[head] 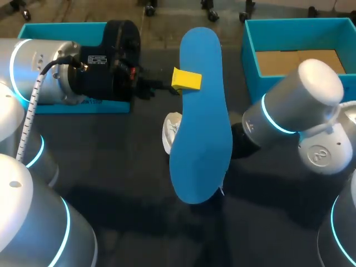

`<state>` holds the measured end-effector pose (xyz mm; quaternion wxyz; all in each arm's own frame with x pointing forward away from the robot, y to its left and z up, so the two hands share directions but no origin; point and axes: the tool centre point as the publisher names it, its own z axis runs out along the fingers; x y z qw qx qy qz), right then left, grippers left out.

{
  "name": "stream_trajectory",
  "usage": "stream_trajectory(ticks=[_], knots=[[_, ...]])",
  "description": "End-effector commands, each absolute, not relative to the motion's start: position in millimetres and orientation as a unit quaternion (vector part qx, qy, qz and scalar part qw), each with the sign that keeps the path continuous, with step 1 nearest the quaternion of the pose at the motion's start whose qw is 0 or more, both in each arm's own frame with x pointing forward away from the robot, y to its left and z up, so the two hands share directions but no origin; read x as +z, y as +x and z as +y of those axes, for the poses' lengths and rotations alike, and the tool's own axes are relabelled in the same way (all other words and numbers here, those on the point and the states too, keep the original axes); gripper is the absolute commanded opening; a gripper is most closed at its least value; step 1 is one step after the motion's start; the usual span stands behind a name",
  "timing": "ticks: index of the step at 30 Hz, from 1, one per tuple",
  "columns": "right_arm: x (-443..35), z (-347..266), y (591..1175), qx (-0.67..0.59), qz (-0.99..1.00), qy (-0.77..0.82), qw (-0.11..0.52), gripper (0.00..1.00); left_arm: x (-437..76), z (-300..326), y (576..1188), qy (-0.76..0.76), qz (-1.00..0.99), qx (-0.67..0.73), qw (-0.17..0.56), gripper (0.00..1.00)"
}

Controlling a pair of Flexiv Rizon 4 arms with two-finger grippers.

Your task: Take the shoe out of the shoebox, open the shoe tongue, remove and reinsert the insole, then place the shoe into the shoebox

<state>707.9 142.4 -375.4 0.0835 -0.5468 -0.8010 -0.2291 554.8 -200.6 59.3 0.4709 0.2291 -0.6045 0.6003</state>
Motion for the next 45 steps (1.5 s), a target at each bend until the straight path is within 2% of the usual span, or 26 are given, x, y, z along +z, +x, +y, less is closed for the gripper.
stream_trajectory(ticks=[1, 24, 25, 26, 27, 28, 45], knots=[[-389.9, 151.5, 712.4, -0.219, -0.805, -0.546, 0.077, 0.0, 58.1, -201.5, 553.7, 0.229, -0.604, 0.601, 0.47, 0.0], [-414.8, 137.4, 705.8, -0.204, -0.774, -0.596, 0.06, 0.0, 58.1, -201.5, 553.7, 0.229, -0.604, 0.601, 0.47, 0.0], [-415.1, 138.0, 705.9, -0.206, -0.773, -0.596, 0.063, 0.13, 58.1, -201.5, 553.7, 0.229, -0.604, 0.601, 0.47, 0.0], [-415.1, 138.0, 705.9, -0.206, -0.773, -0.596, 0.063, 0.13, 58.1, -201.5, 553.7, 0.229, -0.604, 0.601, 0.47, 0.0], [-412.1, 141.2, 706.7, -0.204, -0.773, -0.596, 0.071, 0.59, 58.1, -201.5, 553.7, 0.229, -0.604, 0.601, 0.47, 0.0], [-409.5, 142.0, 706.7, -0.204, -0.767, -0.603, 0.08, 1.0, 58.1, -201.5, 553.7, 0.229, -0.604, 0.601, 0.47, 0.0], [-341.6, 137.0, 694.9, -0.273, -0.739, -0.591, 0.175, 1.0, 58.1, -201.5, 553.7, 0.229, -0.604, 0.601, 0.47, 0.0]])
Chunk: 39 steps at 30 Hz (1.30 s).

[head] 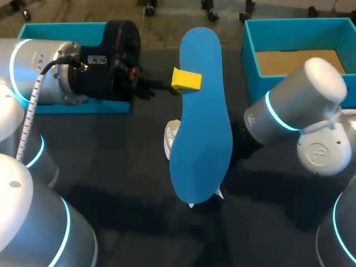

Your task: Take the shoe out of the shoebox, open the shoe tongue, remove and reinsert the insole, then place the shoe into the shoebox

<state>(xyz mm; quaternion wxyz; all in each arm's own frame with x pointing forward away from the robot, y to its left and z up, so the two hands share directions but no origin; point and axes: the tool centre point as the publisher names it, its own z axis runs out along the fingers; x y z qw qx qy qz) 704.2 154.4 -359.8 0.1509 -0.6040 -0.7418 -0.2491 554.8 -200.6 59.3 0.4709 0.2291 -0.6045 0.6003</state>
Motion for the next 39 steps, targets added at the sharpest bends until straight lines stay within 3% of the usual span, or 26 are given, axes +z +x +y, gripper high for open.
stream_trajectory(ticks=[1, 11, 28, 39], knots=[[-337.2, 136.2, 694.1, -0.278, -0.736, -0.589, 0.186, 1.0, 58.1, -201.5, 553.7, 0.229, -0.604, 0.601, 0.47, 0.0], [-309.0, 120.8, 691.7, -0.355, -0.708, -0.558, 0.249, 1.0, 58.1, -201.5, 553.7, 0.229, -0.604, 0.601, 0.47, 0.0], [-300.2, 116.3, 693.3, -0.383, -0.705, -0.538, 0.259, 1.0, 58.1, -201.5, 553.7, 0.229, -0.604, 0.601, 0.47, 0.0], [-245.7, 109.7, 683.4, -0.448, -0.651, -0.525, 0.317, 1.0, 58.1, -201.5, 553.7, 0.229, -0.604, 0.601, 0.47, 0.0]])
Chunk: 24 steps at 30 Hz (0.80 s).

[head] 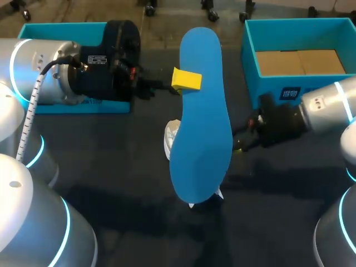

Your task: Take the shoe out of the shoebox, open the shoe tongue, remove and reinsert the insole, then place the shoe into the shoebox

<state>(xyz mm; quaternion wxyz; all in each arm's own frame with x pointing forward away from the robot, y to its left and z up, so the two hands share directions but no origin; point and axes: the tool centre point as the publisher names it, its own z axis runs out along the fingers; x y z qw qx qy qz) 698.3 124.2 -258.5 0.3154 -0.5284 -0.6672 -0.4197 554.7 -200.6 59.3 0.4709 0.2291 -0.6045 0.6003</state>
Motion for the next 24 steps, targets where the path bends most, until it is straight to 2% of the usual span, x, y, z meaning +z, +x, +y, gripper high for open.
stream_trajectory(ticks=[1, 7, 14, 24], knots=[[-240.3, 107.5, 682.3, -0.457, -0.645, -0.524, 0.317, 1.0, 58.1, -201.5, 553.7, 0.229, -0.604, 0.601, 0.47, 0.0], [-217.0, 98.9, 678.4, -0.468, -0.636, -0.516, 0.331, 1.0, 58.1, -201.5, 553.7, 0.229, -0.604, 0.601, 0.47, 0.0], [-198.7, 103.0, 685.2, -0.464, -0.624, -0.488, 0.397, 1.0, 58.1, -201.5, 553.7, 0.229, -0.604, 0.601, 0.47, 0.0], [-198.7, 103.0, 685.2, -0.464, -0.624, -0.488, 0.397, 1.0, 57.7, -202.7, 558.8, 0.213, -0.601, 0.621, 0.456, 0.0]])
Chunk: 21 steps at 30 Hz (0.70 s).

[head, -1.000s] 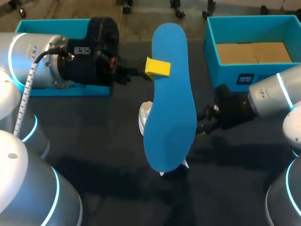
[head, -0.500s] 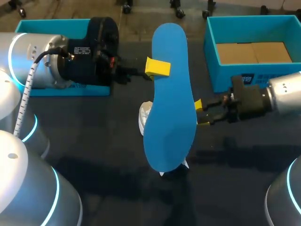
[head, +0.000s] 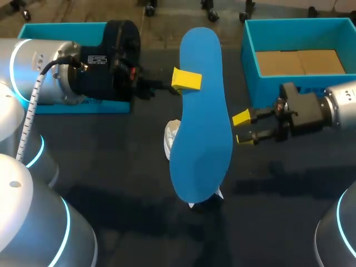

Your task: Take the shoe out of the shoebox, open the shoe tongue, remove and reinsert the insole, then place the shoe into the shoebox

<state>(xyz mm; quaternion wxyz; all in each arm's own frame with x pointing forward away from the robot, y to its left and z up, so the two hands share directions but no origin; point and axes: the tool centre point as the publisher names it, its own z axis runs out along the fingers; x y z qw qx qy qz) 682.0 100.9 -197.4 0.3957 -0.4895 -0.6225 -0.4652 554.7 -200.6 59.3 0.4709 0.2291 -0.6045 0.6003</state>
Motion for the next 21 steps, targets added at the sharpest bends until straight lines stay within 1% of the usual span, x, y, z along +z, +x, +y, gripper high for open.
stream_trajectory(ticks=[1, 6, 7, 11, 21], knots=[[-198.7, 103.0, 685.2, -0.464, -0.624, -0.488, 0.397, 1.0, 56.7, -203.6, 562.7, 0.209, -0.603, 0.632, 0.439, 0.0], [-198.7, 103.0, 685.2, -0.464, -0.624, -0.488, 0.397, 1.0, 58.6, -203.5, 576.0, 0.149, -0.619, 0.664, 0.392, 0.0], [-198.7, 103.0, 685.2, -0.464, -0.624, -0.488, 0.397, 1.0, 56.5, -202.6, 579.4, 0.118, -0.633, 0.665, 0.377, 0.0], [-198.7, 103.0, 685.2, -0.464, -0.624, -0.488, 0.397, 1.0, 51.3, -200.9, 587.8, 0.092, -0.661, 0.669, 0.329, 0.0], [-198.7, 103.0, 685.2, -0.464, -0.624, -0.488, 0.397, 1.0, 26.2, -183.3, 609.4, 0.002, -0.71, 0.689, 0.148, 0.0]])
